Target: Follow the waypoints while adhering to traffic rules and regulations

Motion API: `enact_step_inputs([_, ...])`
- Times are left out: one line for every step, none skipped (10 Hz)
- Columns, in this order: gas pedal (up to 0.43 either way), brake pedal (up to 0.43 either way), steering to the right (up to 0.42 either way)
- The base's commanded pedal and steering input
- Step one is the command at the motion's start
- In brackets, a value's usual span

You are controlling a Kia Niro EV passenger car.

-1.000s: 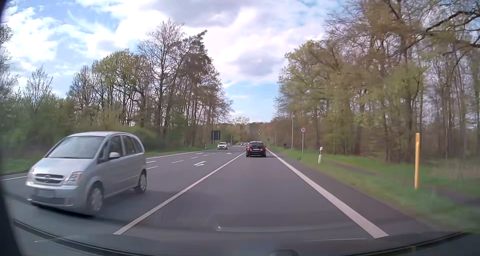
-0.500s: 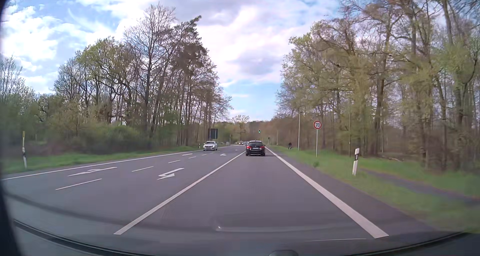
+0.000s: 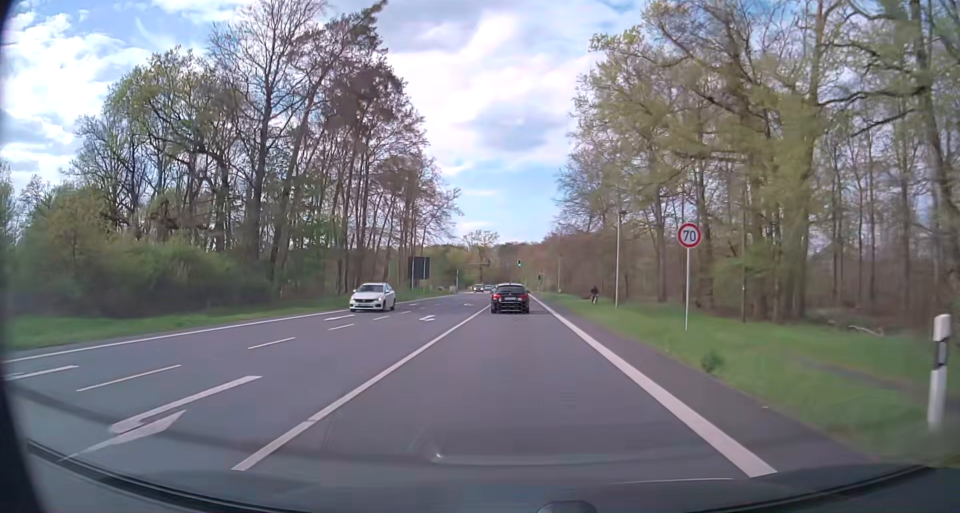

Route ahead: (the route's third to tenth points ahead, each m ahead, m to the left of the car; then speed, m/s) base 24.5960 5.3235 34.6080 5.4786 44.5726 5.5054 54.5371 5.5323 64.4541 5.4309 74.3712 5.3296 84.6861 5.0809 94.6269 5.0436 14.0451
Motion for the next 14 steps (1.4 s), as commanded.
enact_step_inputs([0.039, 0.0, 0.004])
enact_step_inputs([0.039, 0.0, 0.004])
enact_step_inputs([0.039, 0.0, 0.003])
enact_step_inputs([0.039, 0.0, 0.001])
enact_step_inputs([0.039, 0.0, 0.001])
enact_step_inputs([0.039, 0.0, 0.001])
enact_step_inputs([0.039, 0.0, 0.001])
enact_step_inputs([0.039, 0.0, 0.001])
enact_step_inputs([0.039, 0.0, 0.001])
enact_step_inputs([0.039, 0.0, 0.001])
enact_step_inputs([0.039, 0.0, 0.001])
enact_step_inputs([0.039, 0.0, 0.001])
enact_step_inputs([0.039, 0.0, 0.001])
enact_step_inputs([0.039, 0.0, 0.001])
